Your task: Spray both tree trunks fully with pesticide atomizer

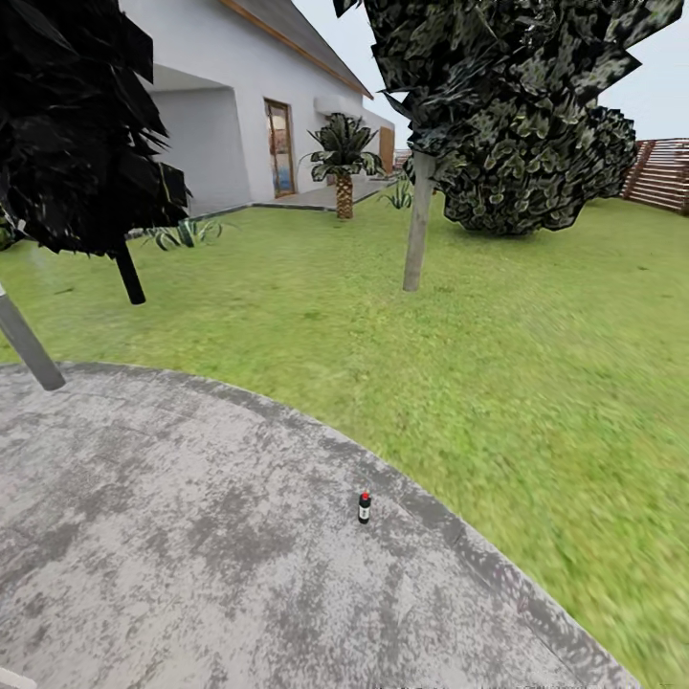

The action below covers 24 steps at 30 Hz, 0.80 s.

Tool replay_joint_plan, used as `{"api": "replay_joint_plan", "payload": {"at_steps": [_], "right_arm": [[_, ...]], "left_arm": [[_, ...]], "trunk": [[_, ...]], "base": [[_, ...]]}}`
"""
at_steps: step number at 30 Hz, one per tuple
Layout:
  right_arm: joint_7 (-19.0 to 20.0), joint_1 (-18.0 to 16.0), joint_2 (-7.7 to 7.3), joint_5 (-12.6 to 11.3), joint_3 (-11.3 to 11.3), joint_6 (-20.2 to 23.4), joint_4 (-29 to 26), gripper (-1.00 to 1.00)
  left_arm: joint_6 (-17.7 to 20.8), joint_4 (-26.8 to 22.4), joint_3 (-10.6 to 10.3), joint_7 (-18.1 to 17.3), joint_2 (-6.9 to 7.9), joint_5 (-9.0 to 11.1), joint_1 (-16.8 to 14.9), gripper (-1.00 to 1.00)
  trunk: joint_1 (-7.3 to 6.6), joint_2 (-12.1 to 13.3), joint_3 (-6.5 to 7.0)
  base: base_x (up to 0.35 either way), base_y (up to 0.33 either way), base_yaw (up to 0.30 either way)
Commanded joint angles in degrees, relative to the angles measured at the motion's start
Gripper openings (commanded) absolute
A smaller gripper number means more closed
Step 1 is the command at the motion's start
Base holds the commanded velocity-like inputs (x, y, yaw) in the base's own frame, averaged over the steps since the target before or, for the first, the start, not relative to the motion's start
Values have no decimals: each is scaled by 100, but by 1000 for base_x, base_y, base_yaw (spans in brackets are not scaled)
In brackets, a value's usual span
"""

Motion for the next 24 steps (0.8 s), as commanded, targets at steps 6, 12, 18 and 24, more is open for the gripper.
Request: {"api": "replay_joint_plan", "payload": {"at_steps": [6,12,18,24], "right_arm": [[4,-4,1,-1,-7,-19,6,100],[4,-4,1,-1,-7,-23,6,100],[7,-4,1,-1,-7,-23,6,100],[3,-4,1,-1,-7,-21,6,100]], "left_arm": [[-17,1,9,1,0,15,-1,100],[-17,2,8,4,0,15,-1,100],[-9,0,9,4,0,15,-1,100],[-8,4,9,4,0,15,-1,100]], "trunk": [[-1,-2,-3],[-1,-2,11],[-1,-2,35],[-1,-2,61]], "base": [[0,0,-300],[0,0,-300],[4,17,-294],[103,140,-292]]}}
